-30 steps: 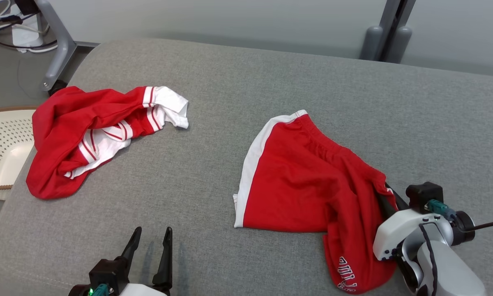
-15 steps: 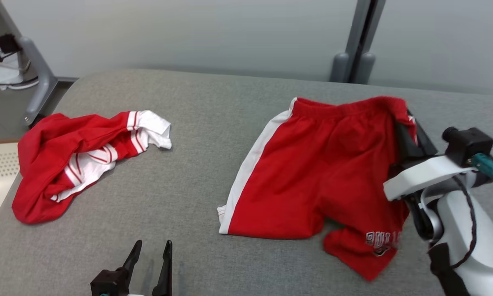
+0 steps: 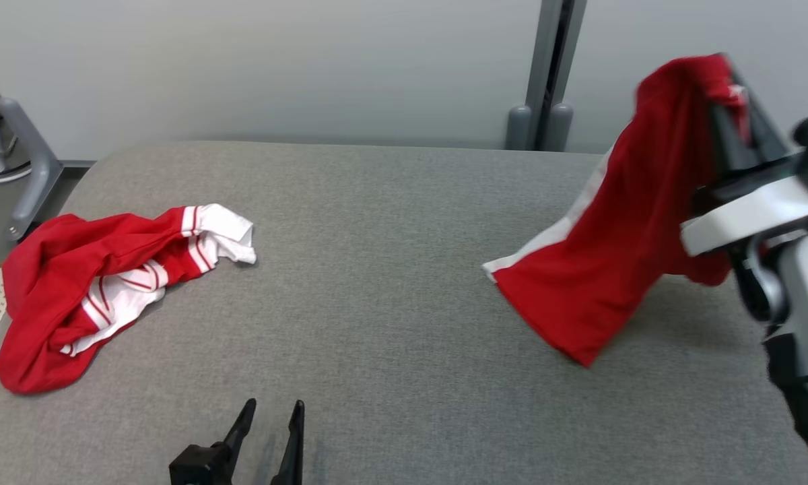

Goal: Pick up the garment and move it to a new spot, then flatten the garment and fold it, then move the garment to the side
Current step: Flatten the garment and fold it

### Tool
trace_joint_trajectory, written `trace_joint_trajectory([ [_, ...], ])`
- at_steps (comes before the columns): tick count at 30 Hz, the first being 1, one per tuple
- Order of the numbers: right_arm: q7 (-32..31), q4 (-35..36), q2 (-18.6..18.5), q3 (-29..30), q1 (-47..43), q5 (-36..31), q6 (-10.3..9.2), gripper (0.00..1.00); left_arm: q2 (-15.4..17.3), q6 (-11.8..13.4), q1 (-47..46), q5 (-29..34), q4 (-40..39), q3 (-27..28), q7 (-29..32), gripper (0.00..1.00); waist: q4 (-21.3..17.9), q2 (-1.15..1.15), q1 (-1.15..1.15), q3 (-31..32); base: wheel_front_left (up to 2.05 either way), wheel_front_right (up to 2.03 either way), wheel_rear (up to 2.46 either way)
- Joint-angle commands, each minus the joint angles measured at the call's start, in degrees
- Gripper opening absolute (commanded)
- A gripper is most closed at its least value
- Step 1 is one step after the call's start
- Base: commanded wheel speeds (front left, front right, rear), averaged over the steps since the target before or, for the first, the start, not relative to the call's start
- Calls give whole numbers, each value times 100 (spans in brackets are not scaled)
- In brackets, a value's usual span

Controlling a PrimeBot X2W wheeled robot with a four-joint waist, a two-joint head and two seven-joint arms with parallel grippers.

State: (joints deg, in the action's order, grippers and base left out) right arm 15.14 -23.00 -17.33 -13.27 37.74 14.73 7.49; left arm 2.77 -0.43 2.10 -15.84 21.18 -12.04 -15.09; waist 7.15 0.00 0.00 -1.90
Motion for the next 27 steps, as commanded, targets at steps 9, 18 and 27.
trace_joint_trajectory([
  [9,-111,-825,435,-2270,-26,613,-1,0,24,26,-206,-186,145,-375,-11,100,661,0,0,-335,0,0,0],
  [18,-29,-1833,1263,-3995,-254,1514,-1,100,21,32,-430,-127,288,-482,-11,100,1090,0,0,-543,0,0,0],
  [27,15,-1405,1183,-3392,-293,1658,-1,100,22,91,-599,-17,181,-229,-11,100,463,0,0,-446,0,0,0],
])
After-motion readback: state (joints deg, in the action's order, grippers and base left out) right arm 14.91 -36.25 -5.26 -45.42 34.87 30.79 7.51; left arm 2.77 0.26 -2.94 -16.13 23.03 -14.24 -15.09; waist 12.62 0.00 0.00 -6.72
